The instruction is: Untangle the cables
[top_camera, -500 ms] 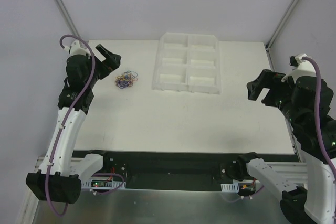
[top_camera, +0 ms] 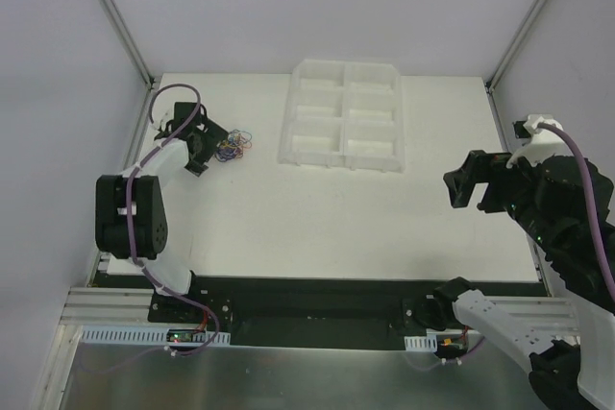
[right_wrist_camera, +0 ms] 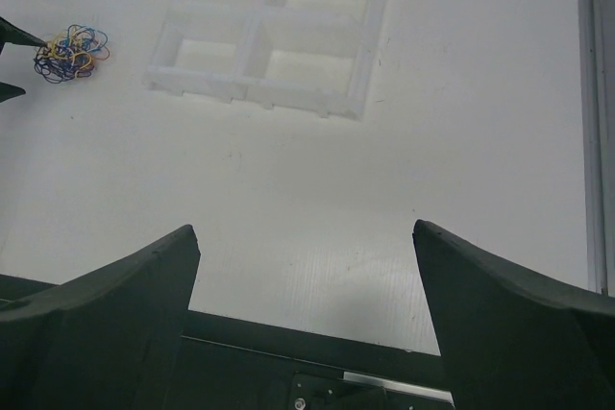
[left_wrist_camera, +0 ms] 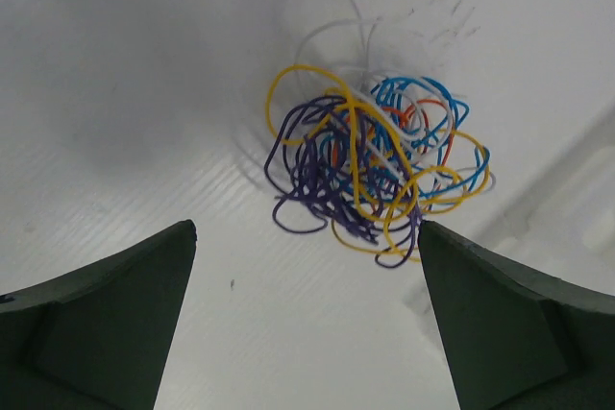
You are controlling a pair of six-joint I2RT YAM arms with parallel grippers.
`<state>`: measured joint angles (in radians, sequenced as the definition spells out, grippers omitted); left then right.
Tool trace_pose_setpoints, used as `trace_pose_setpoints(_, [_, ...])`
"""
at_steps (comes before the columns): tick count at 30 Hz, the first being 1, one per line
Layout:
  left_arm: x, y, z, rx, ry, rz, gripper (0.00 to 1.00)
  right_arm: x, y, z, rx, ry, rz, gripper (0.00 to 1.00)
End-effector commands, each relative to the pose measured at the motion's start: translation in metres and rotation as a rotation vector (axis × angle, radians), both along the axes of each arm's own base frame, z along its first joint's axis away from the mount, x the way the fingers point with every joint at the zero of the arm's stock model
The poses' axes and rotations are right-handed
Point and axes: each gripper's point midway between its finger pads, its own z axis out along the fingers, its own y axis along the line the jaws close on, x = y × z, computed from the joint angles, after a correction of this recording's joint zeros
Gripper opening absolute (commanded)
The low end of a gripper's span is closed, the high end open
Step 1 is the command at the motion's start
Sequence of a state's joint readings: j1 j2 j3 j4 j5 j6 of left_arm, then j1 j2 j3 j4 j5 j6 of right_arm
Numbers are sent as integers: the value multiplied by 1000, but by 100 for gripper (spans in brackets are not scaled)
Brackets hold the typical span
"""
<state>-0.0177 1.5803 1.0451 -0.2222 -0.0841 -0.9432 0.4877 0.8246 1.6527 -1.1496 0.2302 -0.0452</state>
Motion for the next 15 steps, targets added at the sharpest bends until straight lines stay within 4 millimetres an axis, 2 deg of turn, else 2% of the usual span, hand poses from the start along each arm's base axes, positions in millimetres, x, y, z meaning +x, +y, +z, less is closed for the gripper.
trace_pose_setpoints(1, [42, 8, 8, 19, -49, 40, 99, -10, -14, -3, -36, -22, -22, 96])
trace_pose_setpoints(3, [49, 4, -3, 12, -31, 16, 95, -11, -7, -9, -12, -8, 5, 96])
trace_pose_setpoints(5, [55, -6, -7, -29, -20, -27, 81, -12, 2, -16, 12, 15, 40, 96])
trace_pose_setpoints(7, [50, -18, -9, -80, -10, -36, 66, -9, 9, -24, 23, 42, 53, 96])
trace_pose_setpoints(10, [32, -33, -13, -109, 3, -32, 48, -3, 6, -30, 20, 57, 13, 96])
trace_pose_setpoints(13, [17, -56, -17, -110, 17, -150, 7, 5, 8, -35, 7, 69, 1, 96])
trace_pose_setpoints(14, [11, -64, -17, -112, 21, -182, 0, 8, 10, -38, 3, 75, 0, 96])
trace_pose_setpoints(15, [4, -73, -17, -114, 24, -207, 0, 12, 12, -42, -6, 81, 2, 96])
